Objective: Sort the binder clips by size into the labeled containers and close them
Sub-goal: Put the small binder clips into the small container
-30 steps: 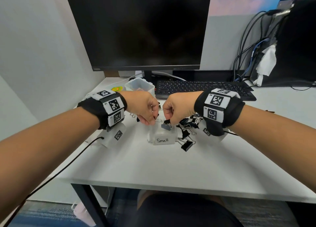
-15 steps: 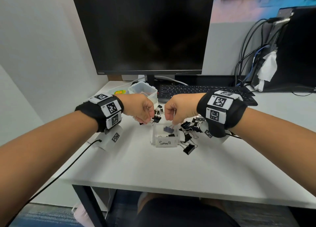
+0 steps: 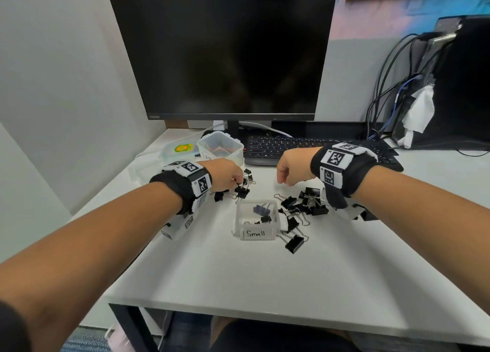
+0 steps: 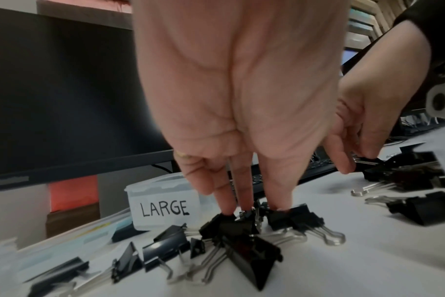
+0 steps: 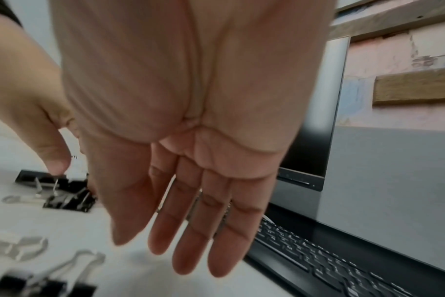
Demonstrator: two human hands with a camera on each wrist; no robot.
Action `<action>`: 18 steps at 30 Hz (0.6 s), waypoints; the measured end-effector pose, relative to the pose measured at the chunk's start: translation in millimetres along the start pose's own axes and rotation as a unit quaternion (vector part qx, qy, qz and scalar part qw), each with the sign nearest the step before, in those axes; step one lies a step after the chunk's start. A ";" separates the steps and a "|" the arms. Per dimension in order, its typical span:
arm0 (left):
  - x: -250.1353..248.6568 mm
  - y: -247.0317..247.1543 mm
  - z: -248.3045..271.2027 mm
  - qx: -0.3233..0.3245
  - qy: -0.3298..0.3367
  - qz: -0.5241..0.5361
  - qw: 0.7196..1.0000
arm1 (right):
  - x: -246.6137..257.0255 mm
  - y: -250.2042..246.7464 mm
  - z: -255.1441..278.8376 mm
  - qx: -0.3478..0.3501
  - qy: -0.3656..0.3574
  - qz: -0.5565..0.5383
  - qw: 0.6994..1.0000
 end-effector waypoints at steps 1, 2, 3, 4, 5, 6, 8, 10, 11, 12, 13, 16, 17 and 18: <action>-2.1 4.2 -0.4 0.018 0.004 -0.014 1.000 | -1.6 5.0 -1.0 0.012 -0.001 0.012 1.000; -4.0 8.1 -1.3 0.035 0.009 -0.028 0.999 | -3.8 10.5 -1.7 0.024 -0.002 0.023 0.999; -5.5 10.2 -2.4 0.042 0.015 -0.037 0.998 | -6.2 15.5 -2.0 0.036 -0.003 0.032 0.999; -6.7 11.1 -3.2 0.046 0.019 -0.041 0.998 | -8.3 19.9 -2.0 0.047 -0.003 0.037 0.998; -7.5 11.7 -4.4 0.046 0.021 -0.044 0.998 | -10.4 23.7 -2.0 0.056 -0.003 0.038 0.998; -8.3 11.7 -6.5 0.042 0.022 -0.046 0.998 | -12.5 26.3 -2.3 0.061 -0.001 0.034 0.998; -9.4 11.7 -10.8 0.032 0.013 -0.044 0.998 | -15.5 28.5 -3.6 0.060 0.003 0.027 0.998; -11.2 11.7 -13.8 0.027 0.005 -0.033 0.999 | -17.2 28.9 -4.6 0.058 0.004 0.024 0.998; -12.2 11.7 -14.9 0.027 0.002 -0.028 0.999 | -18.3 28.2 -4.7 0.054 0.005 0.024 0.998; -12.5 11.5 -15.5 0.027 0.001 -0.026 0.999 | -19.3 27.0 -4.9 0.049 0.005 0.025 0.998; -12.3 11.5 -16.4 0.025 0.000 -0.026 0.999 | -20.7 25.2 -4.8 0.044 0.004 0.029 0.999; -12.0 10.4 -18.3 0.015 -0.004 -0.027 0.999 | -24.5 20.5 -3.1 0.036 0.002 0.043 0.998; -12.3 9.9 -18.5 0.013 -0.004 -0.027 1.000 | -25.3 20.1 -1.9 0.038 0.002 0.046 0.998; -13.1 9.1 -18.9 0.009 -0.004 -0.025 1.000 | -26.7 20.7 -0.7 0.040 0.002 0.046 0.998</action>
Point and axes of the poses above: each hand's wrist, its own z-axis away from the middle knuckle, its own y-axis out of the palm, x = y × z, the point moved 9 cm from there along -z, towards the middle knuckle, and after that the axes turned 8 degrees about -x, right-handed, at the moved point
